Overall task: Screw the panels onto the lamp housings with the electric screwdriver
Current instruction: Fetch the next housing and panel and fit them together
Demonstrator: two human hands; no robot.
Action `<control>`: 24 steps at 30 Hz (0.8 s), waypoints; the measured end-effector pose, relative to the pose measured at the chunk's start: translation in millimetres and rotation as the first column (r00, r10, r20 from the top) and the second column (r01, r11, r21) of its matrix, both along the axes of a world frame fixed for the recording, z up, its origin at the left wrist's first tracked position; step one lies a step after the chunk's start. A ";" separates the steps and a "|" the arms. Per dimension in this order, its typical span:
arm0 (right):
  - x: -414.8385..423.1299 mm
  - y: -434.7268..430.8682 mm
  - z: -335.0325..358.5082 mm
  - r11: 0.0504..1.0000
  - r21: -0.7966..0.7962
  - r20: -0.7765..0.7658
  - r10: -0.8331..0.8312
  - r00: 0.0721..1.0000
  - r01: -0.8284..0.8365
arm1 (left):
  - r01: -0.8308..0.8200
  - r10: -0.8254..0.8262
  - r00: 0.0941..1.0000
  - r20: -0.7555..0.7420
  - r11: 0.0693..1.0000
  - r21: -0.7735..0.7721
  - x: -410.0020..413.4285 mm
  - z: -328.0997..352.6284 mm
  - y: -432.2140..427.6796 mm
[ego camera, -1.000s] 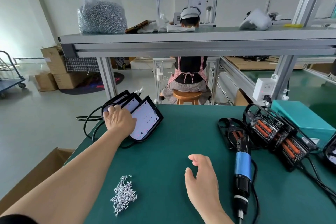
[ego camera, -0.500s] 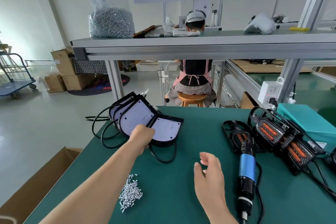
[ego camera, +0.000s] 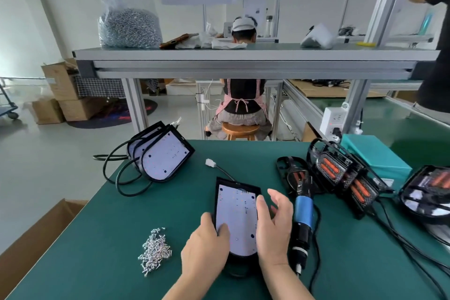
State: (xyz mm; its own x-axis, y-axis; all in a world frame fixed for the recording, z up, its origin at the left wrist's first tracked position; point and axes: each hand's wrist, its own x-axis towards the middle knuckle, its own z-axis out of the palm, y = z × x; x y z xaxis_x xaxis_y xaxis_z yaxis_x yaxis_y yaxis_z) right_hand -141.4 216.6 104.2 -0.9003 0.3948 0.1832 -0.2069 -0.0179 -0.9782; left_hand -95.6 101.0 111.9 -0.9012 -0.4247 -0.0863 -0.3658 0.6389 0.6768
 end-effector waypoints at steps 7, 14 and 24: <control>-6.0 46.6 27.5 0.989 0.016 -0.030 -0.149 0.988 0.150 | -0.058 0.040 0.986 -0.160 0.992 -0.108 30.5 -1.2 10.9; -67.6 83.4 41.5 0.538 0.830 0.193 -0.026 0.981 -0.148 | -0.070 0.073 0.981 -0.182 0.997 0.022 29.1 2.0 7.5; -115.1 36.4 24.5 0.040 0.953 0.304 -0.192 0.933 -0.302 | -0.089 0.115 0.968 -0.222 0.988 0.123 24.6 -2.0 4.2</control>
State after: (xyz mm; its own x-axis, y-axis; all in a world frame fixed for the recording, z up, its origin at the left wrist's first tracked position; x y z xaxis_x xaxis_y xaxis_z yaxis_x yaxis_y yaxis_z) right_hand -256.5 253.0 128.7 -0.9951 0.0093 0.0989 0.0034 0.9982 -0.0591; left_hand -71.0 105.2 109.9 -0.8548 -0.5149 0.0647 -0.2529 0.5221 0.8145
